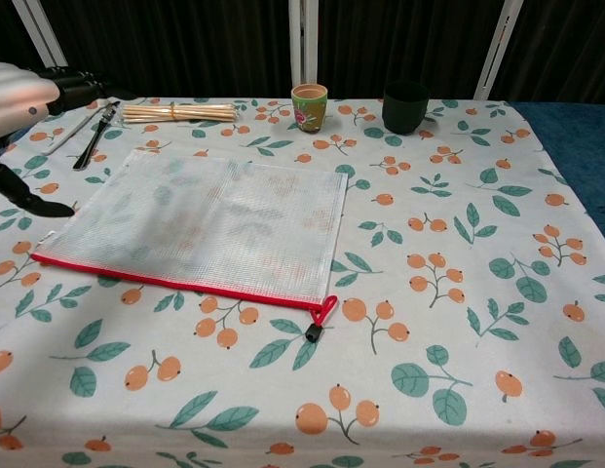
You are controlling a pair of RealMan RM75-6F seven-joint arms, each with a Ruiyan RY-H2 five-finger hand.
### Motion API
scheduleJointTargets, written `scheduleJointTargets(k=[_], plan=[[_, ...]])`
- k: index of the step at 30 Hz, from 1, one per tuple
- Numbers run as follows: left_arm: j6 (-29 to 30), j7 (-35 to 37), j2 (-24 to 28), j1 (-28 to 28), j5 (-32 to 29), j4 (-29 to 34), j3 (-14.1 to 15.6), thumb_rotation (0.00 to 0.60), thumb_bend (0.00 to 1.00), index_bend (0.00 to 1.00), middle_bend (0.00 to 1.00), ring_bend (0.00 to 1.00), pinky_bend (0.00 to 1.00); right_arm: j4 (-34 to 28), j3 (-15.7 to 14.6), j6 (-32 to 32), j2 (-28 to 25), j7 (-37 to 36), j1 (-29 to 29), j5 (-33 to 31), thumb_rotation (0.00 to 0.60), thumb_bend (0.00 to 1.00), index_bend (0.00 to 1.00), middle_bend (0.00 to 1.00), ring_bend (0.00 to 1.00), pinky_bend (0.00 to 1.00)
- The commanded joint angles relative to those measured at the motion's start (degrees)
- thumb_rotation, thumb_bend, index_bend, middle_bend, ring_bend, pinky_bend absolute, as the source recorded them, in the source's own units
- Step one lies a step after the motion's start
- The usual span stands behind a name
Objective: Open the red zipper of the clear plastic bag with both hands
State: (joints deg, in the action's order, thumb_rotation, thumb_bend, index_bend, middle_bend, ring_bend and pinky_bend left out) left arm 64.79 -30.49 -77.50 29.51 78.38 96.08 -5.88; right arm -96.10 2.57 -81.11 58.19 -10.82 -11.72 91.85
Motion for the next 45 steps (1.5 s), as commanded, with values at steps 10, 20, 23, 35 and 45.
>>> scheduleJointTargets(k=[10,20,23,35,45], plan=[[-10.69,12.35,-5.35,11.13,16.20,-1.80,2.95,0.600,0.07,0.30,0.07,0.04,0.17,0.80,-0.36,-0.03,0.28,-0.38,0.32,0.03,0.600,0.18,0.08,0.13,0.00,0.00],[-19.21,14.17,-16.73,21.83,18.90,-11.88,0.52,0.600,0.19,0.39,0.09,0.04,0.16,1.80,-0.57,-0.71,0.15,-1.60,0.95,-0.02,0.600,0.18,0.08,0.13,0.00,0.00],[-22.45,11.98,-19.40,24.23,17.42,-14.82,-0.25,0.600,0.19,0.39,0.09,0.04,0.16,2.33,-0.65,-0.80,0.22,-2.10,1.11,-0.07,0.600,0.18,0.08,0.13,0.00,0.00],[-27.10,5.14,-23.45,27.33,11.18,-18.26,-0.62,0.600,0.19,0.42,0.09,0.04,0.16,4.02,-0.64,-1.43,0.31,-3.97,1.81,-0.59,0.600,0.18,0.08,0.13,0.00,0.00],[-26.67,0.64,-23.08,27.08,7.33,-17.41,0.54,0.600,0.19,0.47,0.09,0.04,0.16,4.72,-0.54,-1.09,0.49,-4.70,1.70,-0.67,0.600,0.18,0.08,0.13,0.00,0.00]])
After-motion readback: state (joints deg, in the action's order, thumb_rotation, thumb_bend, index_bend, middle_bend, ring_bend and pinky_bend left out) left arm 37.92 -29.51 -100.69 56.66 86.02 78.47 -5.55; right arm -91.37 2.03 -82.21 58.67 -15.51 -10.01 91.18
